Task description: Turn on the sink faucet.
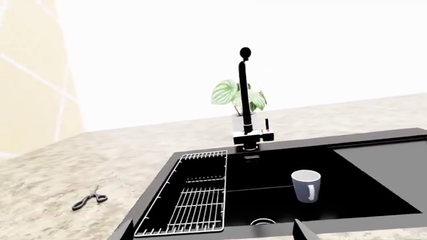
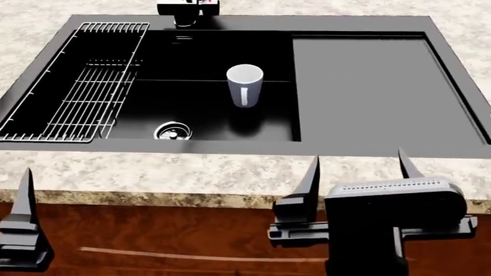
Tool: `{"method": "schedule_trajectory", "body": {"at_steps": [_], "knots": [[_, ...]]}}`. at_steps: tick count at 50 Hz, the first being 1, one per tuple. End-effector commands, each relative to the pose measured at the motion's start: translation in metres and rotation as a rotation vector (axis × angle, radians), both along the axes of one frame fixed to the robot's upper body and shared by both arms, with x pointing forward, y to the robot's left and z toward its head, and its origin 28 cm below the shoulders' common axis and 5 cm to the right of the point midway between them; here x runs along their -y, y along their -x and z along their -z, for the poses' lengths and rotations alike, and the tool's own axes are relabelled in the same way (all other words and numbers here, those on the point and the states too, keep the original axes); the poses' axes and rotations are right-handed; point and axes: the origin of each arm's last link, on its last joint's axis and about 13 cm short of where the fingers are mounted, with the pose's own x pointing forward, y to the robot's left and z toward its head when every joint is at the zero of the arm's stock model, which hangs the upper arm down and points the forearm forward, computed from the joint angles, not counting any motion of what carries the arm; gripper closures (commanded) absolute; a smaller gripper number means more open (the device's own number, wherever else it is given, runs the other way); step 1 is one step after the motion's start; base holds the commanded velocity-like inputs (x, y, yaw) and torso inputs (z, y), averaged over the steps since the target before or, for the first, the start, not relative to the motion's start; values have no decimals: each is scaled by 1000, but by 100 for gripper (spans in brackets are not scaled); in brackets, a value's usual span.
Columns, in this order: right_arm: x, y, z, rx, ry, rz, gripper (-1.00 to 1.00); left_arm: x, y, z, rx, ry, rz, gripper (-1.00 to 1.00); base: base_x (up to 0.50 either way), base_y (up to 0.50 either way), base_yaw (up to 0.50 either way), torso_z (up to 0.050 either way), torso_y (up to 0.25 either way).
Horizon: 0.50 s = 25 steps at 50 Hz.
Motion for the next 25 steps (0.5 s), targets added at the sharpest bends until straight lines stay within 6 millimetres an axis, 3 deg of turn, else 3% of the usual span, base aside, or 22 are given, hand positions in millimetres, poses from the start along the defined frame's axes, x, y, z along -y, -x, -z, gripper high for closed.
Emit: {"method": "schedule_trajectory", "body": {"at_steps": [1,6,14,25], "knots": [[2,-2,-9,15,-8,18,-100,0,-6,-9,13,7,12,-100,0,285,0,50,82],[-3,-5,-30,13,30,31,-100,1,-11,-31,20,4,35,-100,0,0,0,50,83],[-11,-9,-62,36,66,13,-100,-1,-10,-50,15,12,64,-100,5,0,0,50,83],[-14,-3,-76,75,87,10,-100,-5,-5,-62,25,4,48,-100,489,12,0,50,83]]}}
